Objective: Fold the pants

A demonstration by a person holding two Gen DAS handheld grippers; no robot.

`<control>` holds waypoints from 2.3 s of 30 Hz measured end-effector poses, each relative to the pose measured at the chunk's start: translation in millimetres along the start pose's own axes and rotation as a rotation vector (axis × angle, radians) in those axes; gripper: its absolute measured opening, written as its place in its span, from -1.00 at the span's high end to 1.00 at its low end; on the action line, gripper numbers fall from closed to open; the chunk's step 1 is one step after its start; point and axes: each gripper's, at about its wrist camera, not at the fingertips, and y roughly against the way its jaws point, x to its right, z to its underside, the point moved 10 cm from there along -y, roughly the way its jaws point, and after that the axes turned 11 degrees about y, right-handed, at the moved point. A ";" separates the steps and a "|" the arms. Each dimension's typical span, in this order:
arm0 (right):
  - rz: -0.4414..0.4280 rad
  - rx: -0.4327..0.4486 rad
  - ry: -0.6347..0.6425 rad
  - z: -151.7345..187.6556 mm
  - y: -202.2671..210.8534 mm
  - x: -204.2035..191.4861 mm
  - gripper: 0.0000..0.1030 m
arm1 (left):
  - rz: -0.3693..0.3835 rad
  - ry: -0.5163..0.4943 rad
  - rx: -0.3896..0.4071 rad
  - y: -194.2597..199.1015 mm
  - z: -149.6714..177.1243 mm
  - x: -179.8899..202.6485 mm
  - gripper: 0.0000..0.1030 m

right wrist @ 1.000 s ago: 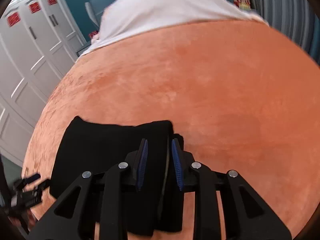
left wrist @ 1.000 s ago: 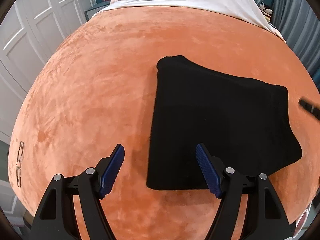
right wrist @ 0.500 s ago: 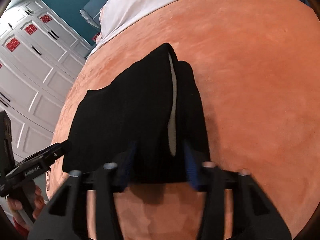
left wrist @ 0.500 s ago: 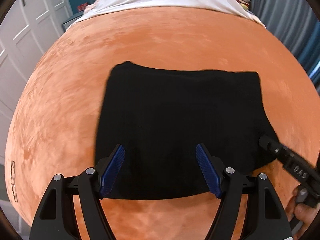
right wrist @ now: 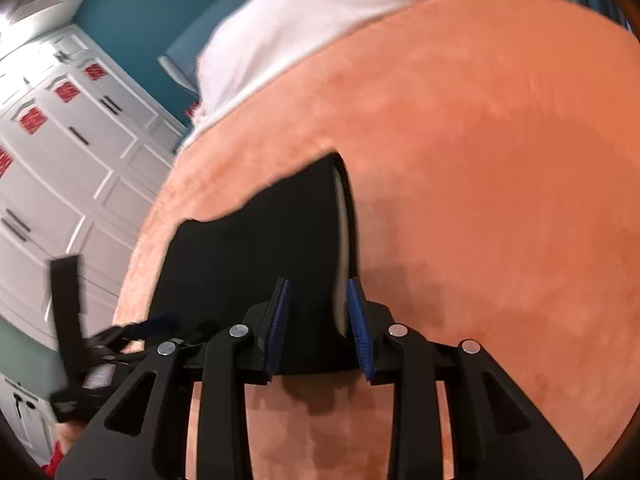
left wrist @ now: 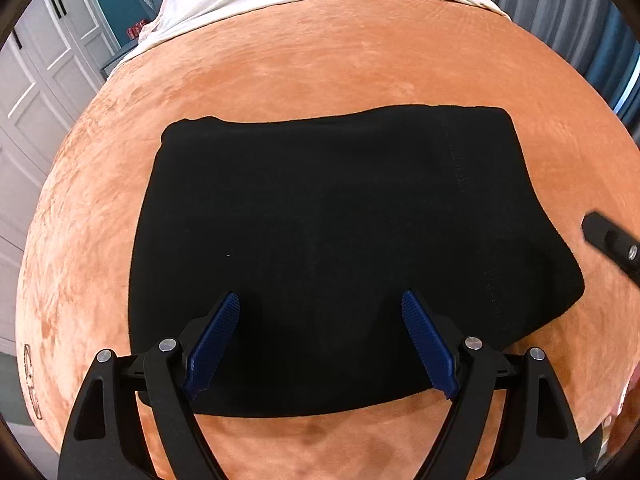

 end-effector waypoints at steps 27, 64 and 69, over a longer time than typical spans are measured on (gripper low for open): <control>-0.143 -0.175 0.329 -2.2 -61.9 -36.9 0.48 | 0.000 0.036 -0.017 -10.5 -5.4 -8.6 -0.57; 0.098 -0.087 0.557 -23.7 -63.0 -2.2 0.35 | -0.061 0.040 0.005 -9.4 -9.9 -29.5 -0.58; -0.184 -0.068 0.424 -21.2 -52.7 -31.0 0.35 | -0.060 0.048 -0.001 -13.9 -8.9 -30.2 -0.60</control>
